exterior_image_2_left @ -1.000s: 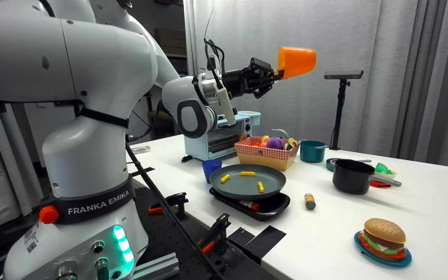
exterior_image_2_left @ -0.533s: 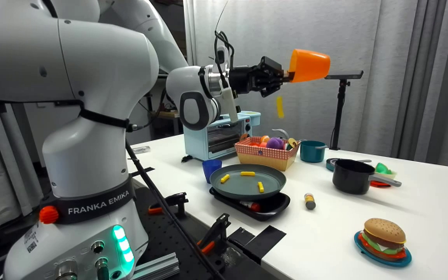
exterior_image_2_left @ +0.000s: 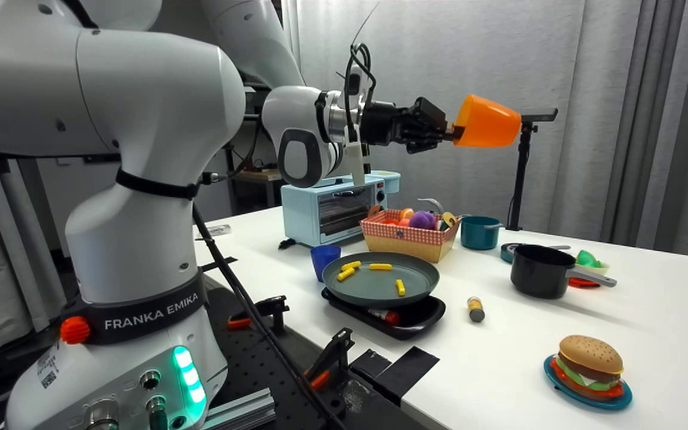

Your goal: Pour the contents in the orange cup onto the grey plate

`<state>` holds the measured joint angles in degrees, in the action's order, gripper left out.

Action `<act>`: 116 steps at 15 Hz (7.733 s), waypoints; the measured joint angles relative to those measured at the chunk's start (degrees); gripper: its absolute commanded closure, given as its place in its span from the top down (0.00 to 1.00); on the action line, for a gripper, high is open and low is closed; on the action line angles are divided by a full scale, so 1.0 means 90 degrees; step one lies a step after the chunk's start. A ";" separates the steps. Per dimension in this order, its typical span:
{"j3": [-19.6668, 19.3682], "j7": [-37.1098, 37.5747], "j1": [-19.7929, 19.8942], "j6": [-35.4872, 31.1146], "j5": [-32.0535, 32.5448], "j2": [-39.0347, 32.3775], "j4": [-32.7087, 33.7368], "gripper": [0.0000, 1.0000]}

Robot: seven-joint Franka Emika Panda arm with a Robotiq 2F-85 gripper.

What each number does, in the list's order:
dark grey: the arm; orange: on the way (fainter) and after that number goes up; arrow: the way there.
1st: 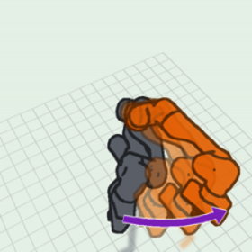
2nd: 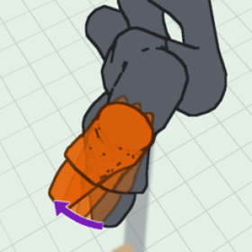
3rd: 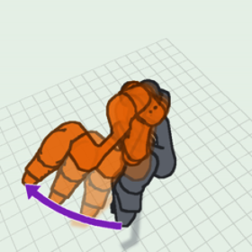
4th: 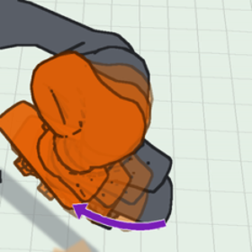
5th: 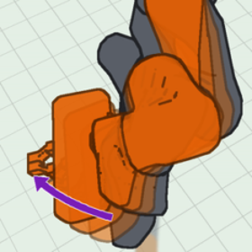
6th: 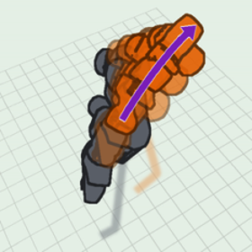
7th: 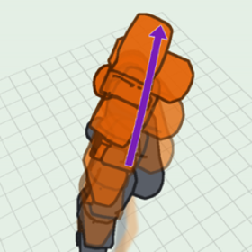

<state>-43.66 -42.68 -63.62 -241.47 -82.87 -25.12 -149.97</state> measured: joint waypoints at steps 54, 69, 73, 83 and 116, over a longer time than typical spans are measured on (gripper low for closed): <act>0.2140 -0.0138 0.3673 0.7182 0.2748 0.0183 0.1844 0.01; 0.1825 -0.0025 0.4151 0.9666 0.5472 0.0462 0.3177 0.01; 0.2961 -0.0096 0.5318 0.9864 0.6337 0.0647 0.3190 0.01; 0.4766 -0.0002 0.7415 1.0229 0.7574 0.0714 0.3166 0.01; 0.4814 0.0208 0.7775 1.0416 0.9292 0.0097 0.3220 0.01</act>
<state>-0.34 -40.80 6.36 -147.73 0.76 -24.24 -120.99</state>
